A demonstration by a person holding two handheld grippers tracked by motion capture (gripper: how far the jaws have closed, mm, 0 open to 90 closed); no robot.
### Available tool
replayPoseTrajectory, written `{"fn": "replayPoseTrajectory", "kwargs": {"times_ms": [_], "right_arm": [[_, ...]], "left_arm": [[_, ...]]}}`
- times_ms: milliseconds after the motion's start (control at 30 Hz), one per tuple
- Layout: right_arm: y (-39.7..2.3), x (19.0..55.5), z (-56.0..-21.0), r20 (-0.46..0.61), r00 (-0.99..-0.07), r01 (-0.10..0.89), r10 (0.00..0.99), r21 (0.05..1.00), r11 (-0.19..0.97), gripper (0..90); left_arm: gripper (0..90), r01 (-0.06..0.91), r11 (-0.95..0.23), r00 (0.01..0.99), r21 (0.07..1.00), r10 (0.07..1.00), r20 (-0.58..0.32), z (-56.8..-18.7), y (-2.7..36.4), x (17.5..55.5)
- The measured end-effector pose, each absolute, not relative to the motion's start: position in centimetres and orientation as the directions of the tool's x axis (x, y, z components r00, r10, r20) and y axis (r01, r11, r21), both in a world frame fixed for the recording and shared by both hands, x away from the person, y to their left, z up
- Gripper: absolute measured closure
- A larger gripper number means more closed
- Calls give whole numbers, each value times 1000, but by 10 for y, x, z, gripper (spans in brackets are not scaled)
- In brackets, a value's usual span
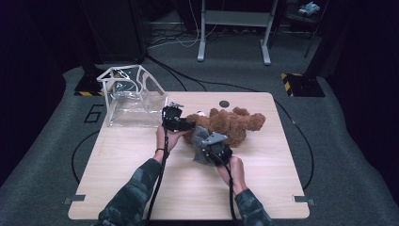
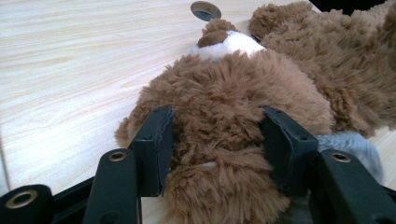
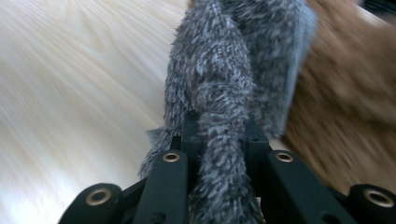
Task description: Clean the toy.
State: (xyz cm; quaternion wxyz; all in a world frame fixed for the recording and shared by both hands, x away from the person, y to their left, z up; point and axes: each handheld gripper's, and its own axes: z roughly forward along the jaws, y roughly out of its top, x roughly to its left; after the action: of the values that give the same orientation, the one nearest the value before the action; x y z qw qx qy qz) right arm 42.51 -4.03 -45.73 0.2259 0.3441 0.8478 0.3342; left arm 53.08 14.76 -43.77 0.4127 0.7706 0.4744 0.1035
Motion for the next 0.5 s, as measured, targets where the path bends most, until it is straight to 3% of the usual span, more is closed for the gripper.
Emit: {"fn": "replayPoseTrajectory", "kwargs": {"times_ms": [200, 433, 500], "right_arm": [[-11, 452, -461, -155, -681, 428, 715, 708, 561, 768], [-37, 457, -457, -141, -540, 534, 830, 704, 467, 770], [-45, 454, -450, -140, -527, 526, 838, 721, 451, 770]], "left_arm": [[471, 647, -209, 527, 733, 817, -233, -438, 148, 531], [443, 643, -185, 527, 744, 812, -253, -436, 157, 530], [425, 638, -178, 528, 750, 809, -257, -433, 162, 528]]}}
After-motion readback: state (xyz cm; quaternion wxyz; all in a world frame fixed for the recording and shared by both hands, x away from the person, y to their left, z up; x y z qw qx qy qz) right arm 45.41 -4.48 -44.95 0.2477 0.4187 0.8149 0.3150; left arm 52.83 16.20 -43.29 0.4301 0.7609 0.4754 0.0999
